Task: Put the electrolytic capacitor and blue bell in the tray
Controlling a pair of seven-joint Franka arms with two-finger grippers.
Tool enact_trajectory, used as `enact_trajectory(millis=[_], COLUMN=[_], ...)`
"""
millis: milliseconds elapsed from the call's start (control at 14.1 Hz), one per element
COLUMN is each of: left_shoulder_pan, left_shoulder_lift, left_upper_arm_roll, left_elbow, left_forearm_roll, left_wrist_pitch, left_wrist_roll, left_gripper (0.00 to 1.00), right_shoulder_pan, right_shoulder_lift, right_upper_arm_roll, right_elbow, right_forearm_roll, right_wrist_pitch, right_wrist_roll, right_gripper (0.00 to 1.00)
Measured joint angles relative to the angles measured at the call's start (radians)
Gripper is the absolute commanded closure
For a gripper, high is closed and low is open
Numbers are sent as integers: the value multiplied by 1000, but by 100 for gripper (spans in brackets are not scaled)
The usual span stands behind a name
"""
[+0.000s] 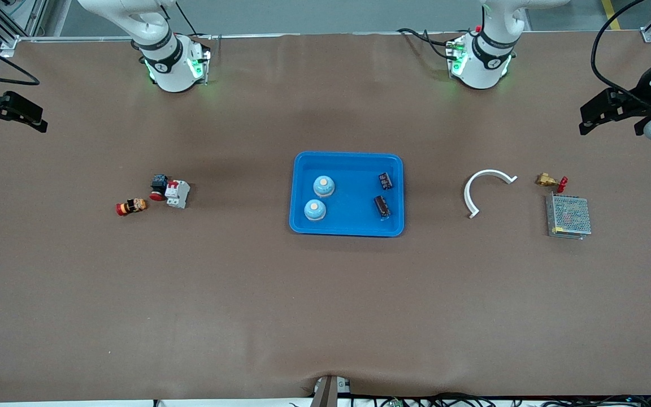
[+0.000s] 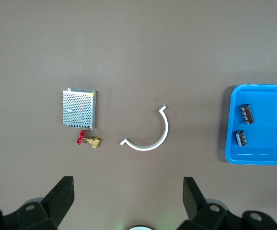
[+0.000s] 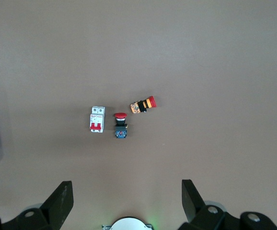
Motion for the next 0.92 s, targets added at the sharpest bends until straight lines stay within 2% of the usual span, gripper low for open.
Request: enact_trajectory(millis=[354, 921], left_shoulder_pan=[0, -5], left_shoulder_lift=[0, 1], left_upper_arm_roll=[0, -1], left_elbow=[0, 0], left_forearm_roll=[0, 0], left_wrist_pitch=[0, 0], left_wrist_roll=[-28, -32], left_gripper=[0, 0], right_shoulder_pan=[-76, -78], right_shoulder_lift=[0, 1], right_upper_arm_roll=[83, 90], right_elbow=[0, 0], right_forearm_roll=[0, 0], right_wrist_pitch=[1, 7], right_wrist_roll=[-1, -1], right_gripper=[0, 0])
